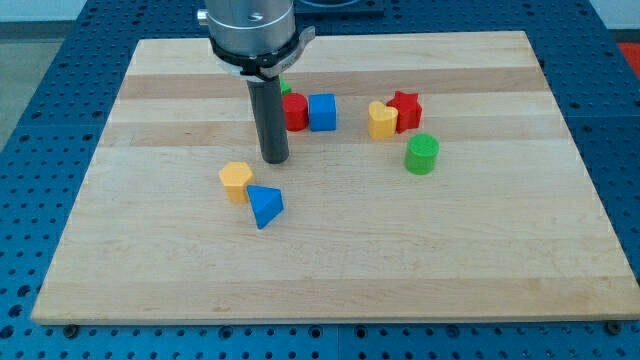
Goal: Push the hexagon towards the bottom left side of the heart
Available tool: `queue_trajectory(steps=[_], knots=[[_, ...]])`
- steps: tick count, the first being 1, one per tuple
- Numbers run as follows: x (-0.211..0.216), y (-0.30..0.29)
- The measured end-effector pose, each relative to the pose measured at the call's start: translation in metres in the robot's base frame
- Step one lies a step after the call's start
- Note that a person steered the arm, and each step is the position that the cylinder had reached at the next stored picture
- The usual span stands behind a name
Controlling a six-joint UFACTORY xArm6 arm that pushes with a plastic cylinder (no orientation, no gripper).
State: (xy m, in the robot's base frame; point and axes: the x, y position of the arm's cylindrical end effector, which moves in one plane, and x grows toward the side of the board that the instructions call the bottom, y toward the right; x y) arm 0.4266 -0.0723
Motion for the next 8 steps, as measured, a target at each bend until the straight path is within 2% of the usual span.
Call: queue_trajectory(steps=[1,4,6,8], knots=[[0.000,0.000],[0.004,-0.080],[0.053,-0.080],[0.055,-0.053]])
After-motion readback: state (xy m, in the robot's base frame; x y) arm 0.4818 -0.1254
